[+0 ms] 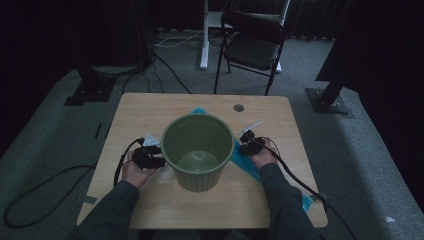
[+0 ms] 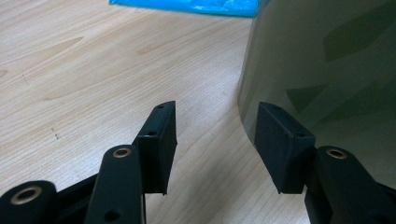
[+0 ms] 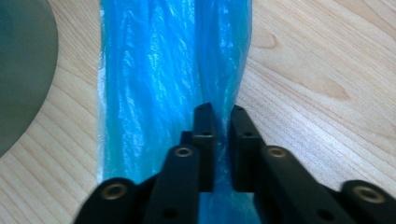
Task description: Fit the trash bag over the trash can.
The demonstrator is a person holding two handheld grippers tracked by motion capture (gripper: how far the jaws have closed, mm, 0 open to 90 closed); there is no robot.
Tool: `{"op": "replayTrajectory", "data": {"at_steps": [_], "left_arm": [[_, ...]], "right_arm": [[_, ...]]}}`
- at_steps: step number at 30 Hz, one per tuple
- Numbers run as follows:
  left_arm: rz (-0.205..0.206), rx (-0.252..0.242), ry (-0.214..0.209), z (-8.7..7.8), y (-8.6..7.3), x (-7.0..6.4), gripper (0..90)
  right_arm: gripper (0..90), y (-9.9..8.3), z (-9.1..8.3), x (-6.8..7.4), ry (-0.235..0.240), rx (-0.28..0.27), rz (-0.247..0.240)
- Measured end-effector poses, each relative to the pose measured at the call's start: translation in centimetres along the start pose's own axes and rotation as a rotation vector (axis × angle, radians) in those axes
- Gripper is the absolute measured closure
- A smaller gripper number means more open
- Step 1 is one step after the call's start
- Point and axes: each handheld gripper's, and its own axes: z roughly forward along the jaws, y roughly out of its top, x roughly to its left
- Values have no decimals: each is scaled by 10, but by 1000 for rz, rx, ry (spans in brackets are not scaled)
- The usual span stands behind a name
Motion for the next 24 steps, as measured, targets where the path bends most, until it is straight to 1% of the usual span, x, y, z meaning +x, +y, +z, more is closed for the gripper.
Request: {"op": "replayTrajectory", "data": {"at_steps": [3, 7, 9, 13, 16, 20, 24], "left_arm": [[-1, 0, 1, 0, 0, 1, 487], [-1, -1, 1, -1, 0, 1, 488], [-1, -1, 1, -1, 0, 1, 487], [1, 1, 2, -1, 0, 1, 488], [1, 1, 1, 0, 0, 1, 488], [3, 3, 0, 0, 0, 0, 488], [1, 2, 0, 0, 0, 0, 487]], "right_arm": [[887, 0, -4, 0, -11, -3, -16], [890, 1, -15, -3, -22, -26, -16], [890, 1, -22, -6, -29, -43, -17], [890, -1, -37, -14, -29, -78, 11], [890, -4, -48, -20, -29, -105, 22], [890, -6, -65, -25, -28, -141, 18], [890, -6, -81, -27, -33, -168, -2]]}}
